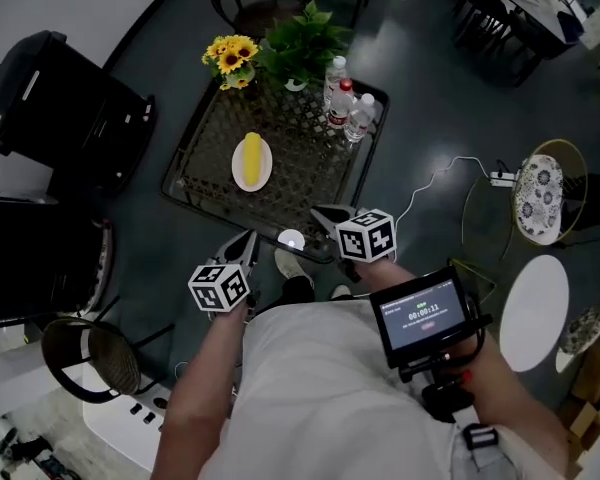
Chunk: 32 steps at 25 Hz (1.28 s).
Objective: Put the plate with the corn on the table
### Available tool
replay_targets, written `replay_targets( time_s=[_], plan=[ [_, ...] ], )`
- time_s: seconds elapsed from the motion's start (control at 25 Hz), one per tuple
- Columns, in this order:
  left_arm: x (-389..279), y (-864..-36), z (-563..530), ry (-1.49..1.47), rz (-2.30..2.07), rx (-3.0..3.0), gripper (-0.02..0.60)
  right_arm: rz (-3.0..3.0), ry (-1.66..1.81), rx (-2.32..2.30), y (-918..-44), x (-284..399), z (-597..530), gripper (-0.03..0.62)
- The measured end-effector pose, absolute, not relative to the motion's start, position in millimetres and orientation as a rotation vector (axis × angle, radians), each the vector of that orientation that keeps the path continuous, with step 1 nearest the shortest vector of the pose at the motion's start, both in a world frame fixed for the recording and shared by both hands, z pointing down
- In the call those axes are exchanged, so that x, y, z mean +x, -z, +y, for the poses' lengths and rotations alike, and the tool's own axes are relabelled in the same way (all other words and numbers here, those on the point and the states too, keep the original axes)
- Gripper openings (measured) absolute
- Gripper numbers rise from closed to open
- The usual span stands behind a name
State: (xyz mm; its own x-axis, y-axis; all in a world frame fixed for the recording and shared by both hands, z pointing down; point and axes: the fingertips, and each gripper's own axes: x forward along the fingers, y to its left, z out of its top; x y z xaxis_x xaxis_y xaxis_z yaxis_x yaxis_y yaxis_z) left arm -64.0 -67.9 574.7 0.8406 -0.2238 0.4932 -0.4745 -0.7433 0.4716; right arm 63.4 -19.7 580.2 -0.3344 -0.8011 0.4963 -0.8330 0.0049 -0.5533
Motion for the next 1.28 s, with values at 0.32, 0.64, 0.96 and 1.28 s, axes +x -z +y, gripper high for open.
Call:
replay_targets(
  time_s=[0.32,0.64,0.96,1.28],
  plan=[
    [-86.8,-551.8,-3.4,-0.487,-0.525,2.449,0.008,-2.284,-1.196,1.758,-555.1,40.7,34.5,0.008],
    [-108.0,-532.1,42.6,-0.413,-0.579,2.475,0.008,-2.342,-1.123,1.705,-538.0,25.2,80.4,0.007],
    [-105.1,-531.7,86.7,-0.391,-0.567,2.503,0.008,-2.406,-1.055,1.653,-530.1,12.2,110.8,0.006],
    [-113.2,-530.6,81.3,-0.388,-0.592,2.508,0.008,-2.44,-1.064,1.636,-526.7,-4.8,106.4,0.008]
  ],
)
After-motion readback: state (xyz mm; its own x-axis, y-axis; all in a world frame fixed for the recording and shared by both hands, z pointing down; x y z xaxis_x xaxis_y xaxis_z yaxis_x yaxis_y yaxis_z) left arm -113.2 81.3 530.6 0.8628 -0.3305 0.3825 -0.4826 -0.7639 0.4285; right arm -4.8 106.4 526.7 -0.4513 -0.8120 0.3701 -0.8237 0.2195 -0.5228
